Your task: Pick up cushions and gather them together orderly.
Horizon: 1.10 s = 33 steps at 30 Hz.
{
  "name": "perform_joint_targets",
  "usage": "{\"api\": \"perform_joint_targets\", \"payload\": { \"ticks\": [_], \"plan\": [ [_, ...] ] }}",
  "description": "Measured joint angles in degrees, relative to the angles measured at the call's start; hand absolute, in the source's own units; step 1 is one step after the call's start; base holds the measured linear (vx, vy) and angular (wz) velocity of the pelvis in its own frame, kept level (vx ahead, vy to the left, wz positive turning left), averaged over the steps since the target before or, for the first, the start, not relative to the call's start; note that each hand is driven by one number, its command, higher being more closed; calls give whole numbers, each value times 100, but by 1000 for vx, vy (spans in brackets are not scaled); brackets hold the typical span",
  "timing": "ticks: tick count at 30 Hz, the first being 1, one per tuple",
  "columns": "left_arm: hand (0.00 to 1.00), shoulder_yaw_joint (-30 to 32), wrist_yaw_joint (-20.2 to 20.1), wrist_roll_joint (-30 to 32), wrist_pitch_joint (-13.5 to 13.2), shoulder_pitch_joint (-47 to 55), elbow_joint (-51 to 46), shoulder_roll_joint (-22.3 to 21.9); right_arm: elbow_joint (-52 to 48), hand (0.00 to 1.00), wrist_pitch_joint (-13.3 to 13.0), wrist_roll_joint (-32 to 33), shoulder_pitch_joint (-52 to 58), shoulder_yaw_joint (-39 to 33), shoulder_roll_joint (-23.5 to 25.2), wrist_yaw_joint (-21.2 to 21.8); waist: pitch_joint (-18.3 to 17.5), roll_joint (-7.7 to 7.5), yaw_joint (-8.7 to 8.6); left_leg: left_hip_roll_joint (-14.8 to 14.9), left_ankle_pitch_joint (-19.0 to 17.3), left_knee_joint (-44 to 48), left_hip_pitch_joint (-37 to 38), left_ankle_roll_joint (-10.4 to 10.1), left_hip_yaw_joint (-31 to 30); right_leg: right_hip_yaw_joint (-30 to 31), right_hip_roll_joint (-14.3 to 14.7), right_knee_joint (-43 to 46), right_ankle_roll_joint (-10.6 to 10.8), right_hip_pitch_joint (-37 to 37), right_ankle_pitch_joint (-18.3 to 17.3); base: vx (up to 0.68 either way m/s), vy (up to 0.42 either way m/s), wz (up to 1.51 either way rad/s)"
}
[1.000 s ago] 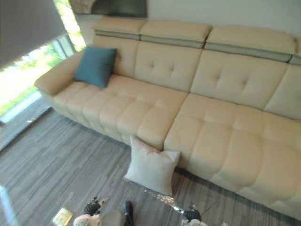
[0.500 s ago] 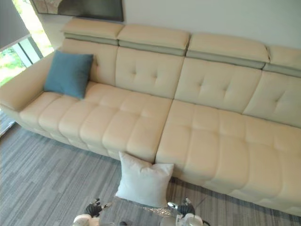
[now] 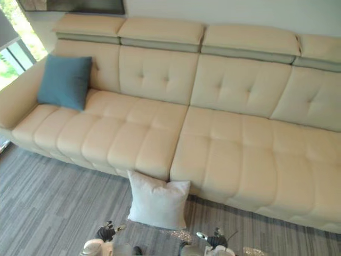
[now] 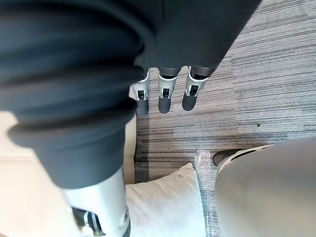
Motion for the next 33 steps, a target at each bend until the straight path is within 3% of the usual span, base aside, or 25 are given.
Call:
{"api": "perform_joint_targets", "payload": {
  "ticks": [3, 7, 13, 20, 21, 33],
  "plan": [
    [0, -4, -1, 59, -1, 2, 7, -9, 4, 0, -33, -15, -3, 3, 17, 0, -10, 3, -1, -2, -24, -276, 145, -30, 66, 194, 71, -34, 17, -80, 61, -38, 54, -40],
    [0, -71, 0, 116, -2, 0, 122, -11, 43, 0, -40, -15, -29, -2, -29, -4, -98, 129, -5, -30, -155, -696, 233, -49, -11, 516, 197, -528, 103, -136, 473, -37, 79, -39],
    [0, -285, 6, 112, -3, 10, 148, 40, 110, 0, -38, -17, -19, -54, -53, -12, -129, 128, -55, -249, -175, -810, 389, -12, -60, 555, 27, -1140, 249, 219, 878, -45, 85, -7],
    [0, -283, 16, 111, -2, 65, 160, 35, 272, 0, -34, -21, -16, -215, -176, -20, -207, 195, -118, -292, -172, -822, 404, -1, -281, 445, 3, -1409, 251, 361, 1018, -40, -4, 7],
    [0, -213, 20, 111, -3, 61, 268, 83, 487, 0, -14, -29, 147, -206, -332, -20, -160, 57, -278, -299, -159, -945, 518, 9, -654, 274, 33, -1503, 243, 504, 1038, 0, 0, 0],
    [0, -58, 48, 112, 14, 59, 271, 63, 496, 0, 42, -29, 149, -227, -315, -50, -159, 70, -278, -293, -158, -1058, 487, 9, -639, 261, 36, -1504, 256, 414, 1012, 0, 0, 0]
  ]
}}
